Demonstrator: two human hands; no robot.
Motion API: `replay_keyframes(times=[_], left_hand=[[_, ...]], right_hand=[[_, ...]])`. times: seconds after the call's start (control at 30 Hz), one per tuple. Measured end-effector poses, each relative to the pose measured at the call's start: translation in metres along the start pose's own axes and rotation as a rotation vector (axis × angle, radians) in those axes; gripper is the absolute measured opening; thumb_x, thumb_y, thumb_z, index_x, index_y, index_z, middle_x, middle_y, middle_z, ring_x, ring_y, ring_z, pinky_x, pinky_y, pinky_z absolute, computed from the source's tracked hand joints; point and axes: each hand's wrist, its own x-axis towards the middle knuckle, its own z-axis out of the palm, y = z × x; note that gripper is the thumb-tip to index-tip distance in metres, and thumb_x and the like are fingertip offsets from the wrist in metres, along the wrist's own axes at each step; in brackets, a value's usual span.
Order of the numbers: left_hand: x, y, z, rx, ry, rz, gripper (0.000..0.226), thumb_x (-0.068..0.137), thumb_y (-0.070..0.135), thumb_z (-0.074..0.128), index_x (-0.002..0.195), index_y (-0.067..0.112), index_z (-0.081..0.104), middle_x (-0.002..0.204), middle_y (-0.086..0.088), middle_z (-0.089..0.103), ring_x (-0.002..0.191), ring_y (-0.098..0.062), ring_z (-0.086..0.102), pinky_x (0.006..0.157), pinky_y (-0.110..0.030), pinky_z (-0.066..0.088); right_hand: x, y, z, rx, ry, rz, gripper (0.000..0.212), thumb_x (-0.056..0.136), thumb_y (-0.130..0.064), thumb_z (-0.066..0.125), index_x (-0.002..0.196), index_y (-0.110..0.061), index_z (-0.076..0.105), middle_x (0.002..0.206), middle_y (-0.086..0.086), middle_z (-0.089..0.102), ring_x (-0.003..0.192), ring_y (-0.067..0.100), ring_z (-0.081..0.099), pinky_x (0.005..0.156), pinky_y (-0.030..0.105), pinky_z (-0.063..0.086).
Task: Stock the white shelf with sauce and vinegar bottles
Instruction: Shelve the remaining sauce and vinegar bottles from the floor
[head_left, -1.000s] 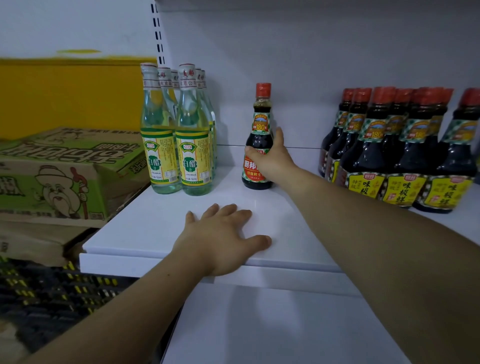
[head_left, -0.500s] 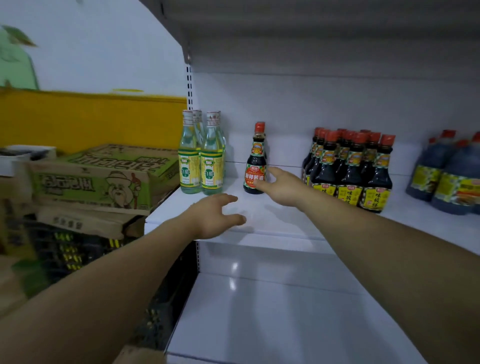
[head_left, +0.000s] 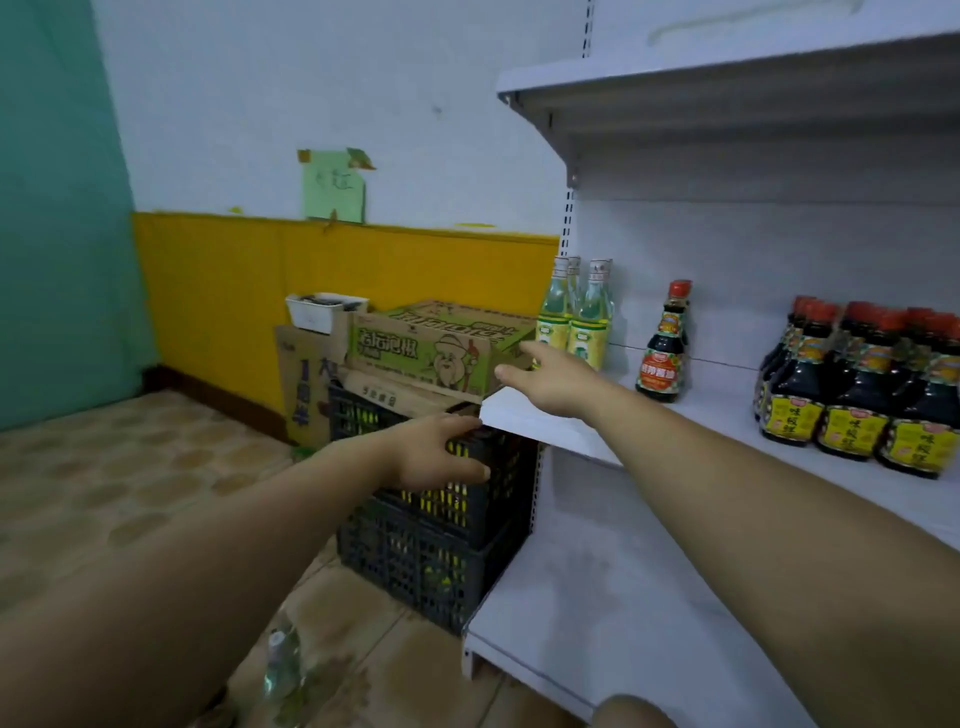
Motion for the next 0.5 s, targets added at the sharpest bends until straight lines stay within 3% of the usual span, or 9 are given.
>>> replay_keyframes(times=[0.3,0.5], left_hand=[[-0.087,-0.078,0.006,0.009,0.123,-0.376,0.078,0.087,0.051,0.058,0.151,0.031,0.019,0.157,-0.003,0.022,0.142,-0.023,0.025,0.111,-0.036,0.026],[-0.133,-0.148,0.035,-0.095,0.117,-0.612,0.077,0.086,0.051,0.059,0.15,0.032,0.02,0.158,-0.001,0.02,0.143,-0.022,0.023,0.113,-0.036,0.023]], right_hand=[[0.012,-0.063,0.086,0.024,-0.261,-0.193,0.078,0.093,-0.061,0.046,0.155,-0.024,0.018,0.162,0.0,0.017,0.145,0.028,0.025,0.111,0.041,0.029],[0.027,-0.105,0.178,0.032,-0.461,-0.266,0.075,0.094,-0.058,0.048,0.155,-0.025,0.019,0.161,0.001,0.02,0.142,0.028,0.031,0.105,0.04,0.037]])
